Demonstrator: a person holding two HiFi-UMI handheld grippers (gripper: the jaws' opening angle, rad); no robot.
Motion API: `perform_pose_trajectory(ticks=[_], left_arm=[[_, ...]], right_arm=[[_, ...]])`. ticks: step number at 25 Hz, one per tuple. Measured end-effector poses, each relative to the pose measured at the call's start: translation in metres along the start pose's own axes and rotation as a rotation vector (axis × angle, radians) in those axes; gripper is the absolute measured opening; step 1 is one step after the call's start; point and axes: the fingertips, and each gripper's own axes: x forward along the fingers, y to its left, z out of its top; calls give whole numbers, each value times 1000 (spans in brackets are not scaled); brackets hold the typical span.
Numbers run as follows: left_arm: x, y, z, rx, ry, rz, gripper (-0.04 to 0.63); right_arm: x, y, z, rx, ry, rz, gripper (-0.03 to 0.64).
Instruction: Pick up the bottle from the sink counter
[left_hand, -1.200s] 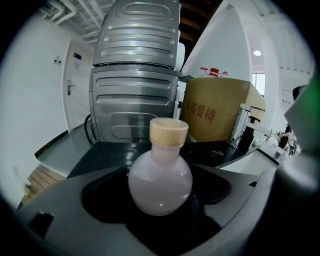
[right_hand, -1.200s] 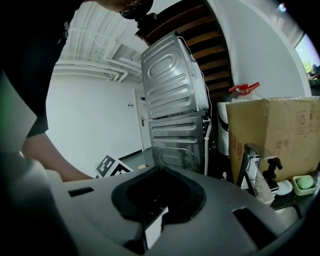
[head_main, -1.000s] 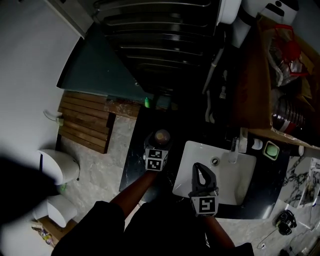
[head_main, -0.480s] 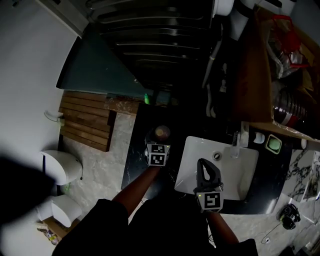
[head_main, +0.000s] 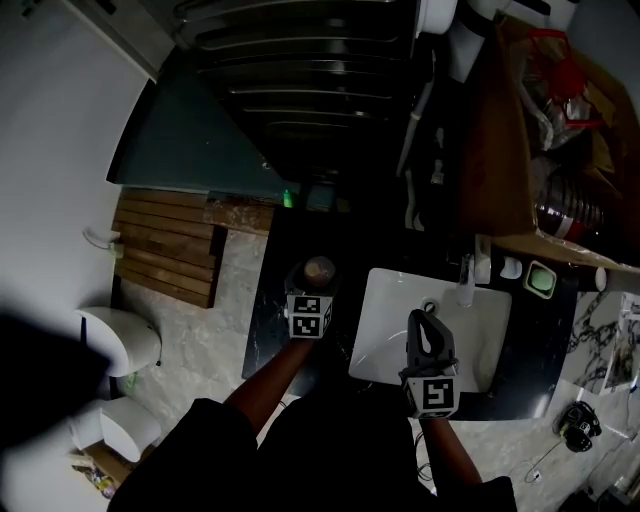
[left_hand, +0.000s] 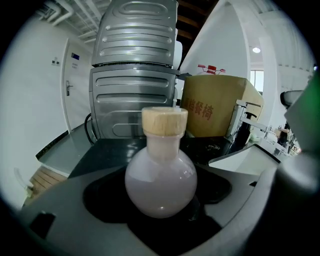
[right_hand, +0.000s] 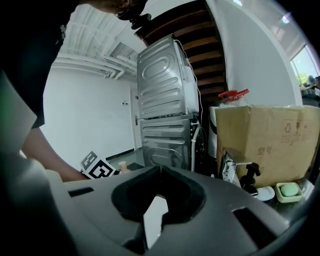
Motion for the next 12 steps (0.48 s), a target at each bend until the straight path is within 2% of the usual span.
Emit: perform_pose_trajectory(ticks=[5, 12], left_arm=[[-18, -5, -6, 19, -26, -24, 390], [-65, -27, 2, -3, -79, -79, 390]], right_arm=[[-8, 6, 6, -49, -17, 14, 40], [-15, 28, 3, 35, -30, 25, 39]])
